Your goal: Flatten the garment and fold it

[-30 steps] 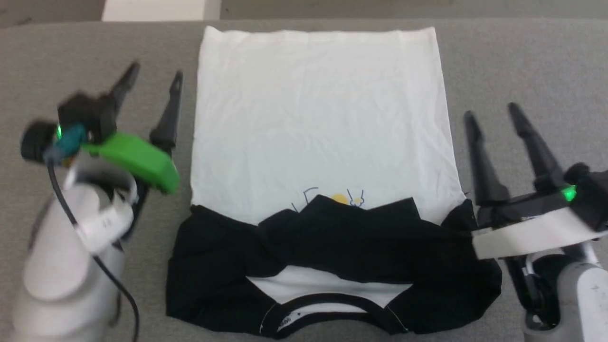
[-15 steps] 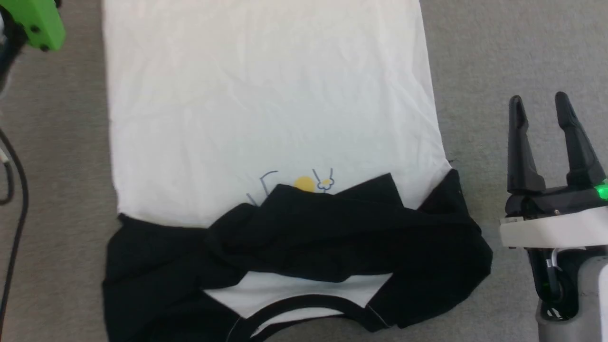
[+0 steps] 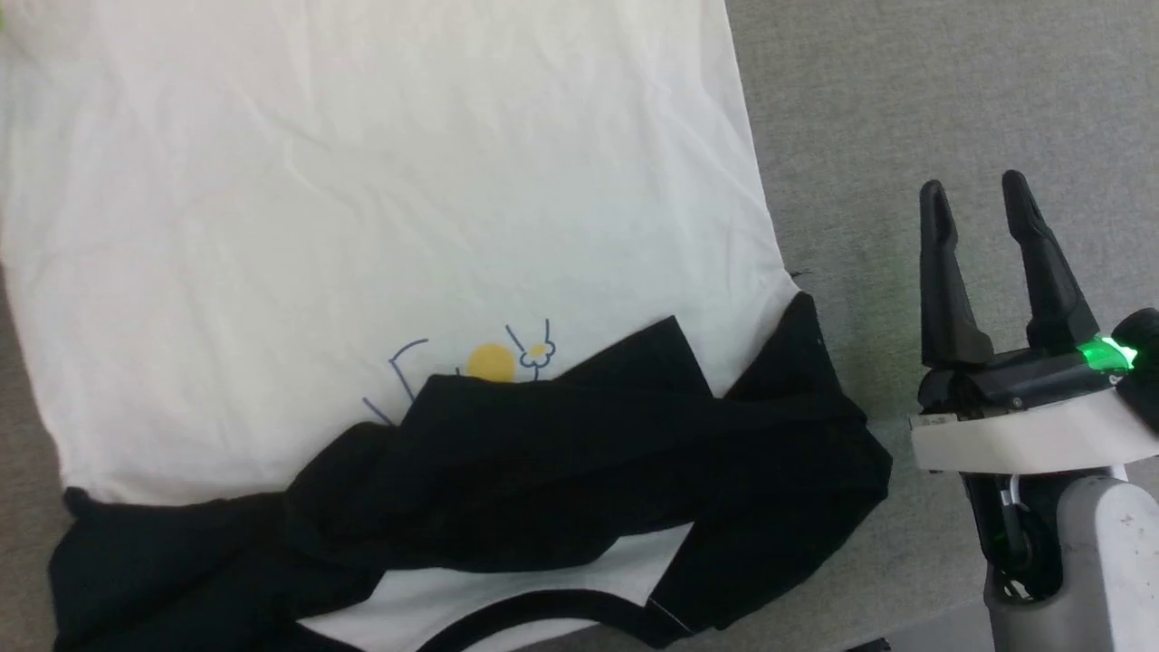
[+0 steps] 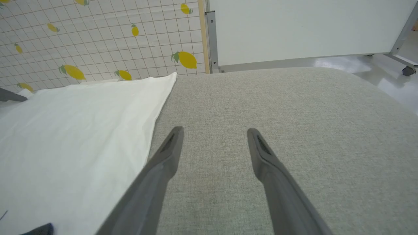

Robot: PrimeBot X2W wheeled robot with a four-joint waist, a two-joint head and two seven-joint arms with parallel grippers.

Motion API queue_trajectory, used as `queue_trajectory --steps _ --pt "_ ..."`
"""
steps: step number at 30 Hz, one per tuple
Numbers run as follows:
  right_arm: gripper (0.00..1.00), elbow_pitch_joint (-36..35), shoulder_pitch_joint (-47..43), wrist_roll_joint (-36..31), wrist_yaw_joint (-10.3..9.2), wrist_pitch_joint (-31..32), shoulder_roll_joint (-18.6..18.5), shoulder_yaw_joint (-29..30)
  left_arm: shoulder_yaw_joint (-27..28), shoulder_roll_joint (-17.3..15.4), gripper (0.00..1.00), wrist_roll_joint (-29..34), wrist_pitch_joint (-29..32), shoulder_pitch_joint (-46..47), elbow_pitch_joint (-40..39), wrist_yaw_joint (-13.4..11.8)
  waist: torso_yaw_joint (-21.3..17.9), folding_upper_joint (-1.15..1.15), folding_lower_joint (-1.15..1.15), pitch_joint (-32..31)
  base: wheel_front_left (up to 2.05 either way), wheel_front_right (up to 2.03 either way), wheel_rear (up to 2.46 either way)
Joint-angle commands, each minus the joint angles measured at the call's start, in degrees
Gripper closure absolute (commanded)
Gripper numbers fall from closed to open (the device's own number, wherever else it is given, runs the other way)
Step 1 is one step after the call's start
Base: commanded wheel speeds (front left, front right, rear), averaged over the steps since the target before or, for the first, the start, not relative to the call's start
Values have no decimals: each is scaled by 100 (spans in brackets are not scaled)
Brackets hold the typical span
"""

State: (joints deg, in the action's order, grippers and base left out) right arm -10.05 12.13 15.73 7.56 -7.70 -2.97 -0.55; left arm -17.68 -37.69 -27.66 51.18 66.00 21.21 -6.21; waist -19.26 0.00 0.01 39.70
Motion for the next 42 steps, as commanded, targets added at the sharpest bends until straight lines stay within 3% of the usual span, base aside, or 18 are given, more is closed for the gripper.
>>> queue_trajectory --steps 1,7,8,9,15,19,25,28,32,37,38,40,42 --pt "0 23 117 55 -8 -63 9 -45 -12 -42 0 -1 140 17 -15 -100 -122 0 -1 131 0 0 0" --pt "0 79 244 -18 -8 -13 9 -152 -67 -216 0 164 222 -51 -349 -247 -132 0 -1 218 0 0 0" --pt "0 86 318 -60 -8 42 9 -194 -89 -238 65 191 206 -54 -396 -237 -121 0 -1 241 0 0 0" --pt "0 94 401 -108 -8 97 9 -227 -101 -249 100 207 197 -55 -423 -238 -111 0 -1 258 0 0 0" --pt "0 286 1637 -444 -8 752 9 -439 -144 -279 100 305 -29 11 -563 -229 -22 0 -1 342 0 0 0" --pt "0 814 2926 -480 -8 1448 4 -405 -187 -157 100 259 -151 116 -592 -164 147 0 -1 384 0 0 0" --pt "0 2345 4796 -385 -8 2471 7 -35 -341 205 100 152 -380 326 -636 10 617 0 -1 450 0 0 0" --pt "0 3261 5482 -757 -8 2910 8 173 -424 382 100 118 -596 445 -622 140 879 0 -1 495 0 0 0" --pt "0 4148 6087 -1238 -8 3573 8 478 -530 594 100 89 -850 587 -593 286 1183 0 -1 546 0 0 0" --pt "0 4771 6523 -1759 -8 4502 9 674 -641 767 100 78 -1092 714 -572 433 1404 0 -1 581 0 0 0" --pt "7 4845 6581 -1880 -8 4689 9 711 -665 808 100 66 -1127 731 -560 461 1435 0 -1 582 0 0 0" --pt "62 4936 6647 -2053 -8 5010 9 762 -695 862 100 47 -1194 766 -529 509 1470 0 -1 584 0 0 0" --pt "100 4984 6670 -2197 -8 5328 9 761 -713 894 100 23 -1227 794 -475 542 1476 0 -1 586 0 0 0"
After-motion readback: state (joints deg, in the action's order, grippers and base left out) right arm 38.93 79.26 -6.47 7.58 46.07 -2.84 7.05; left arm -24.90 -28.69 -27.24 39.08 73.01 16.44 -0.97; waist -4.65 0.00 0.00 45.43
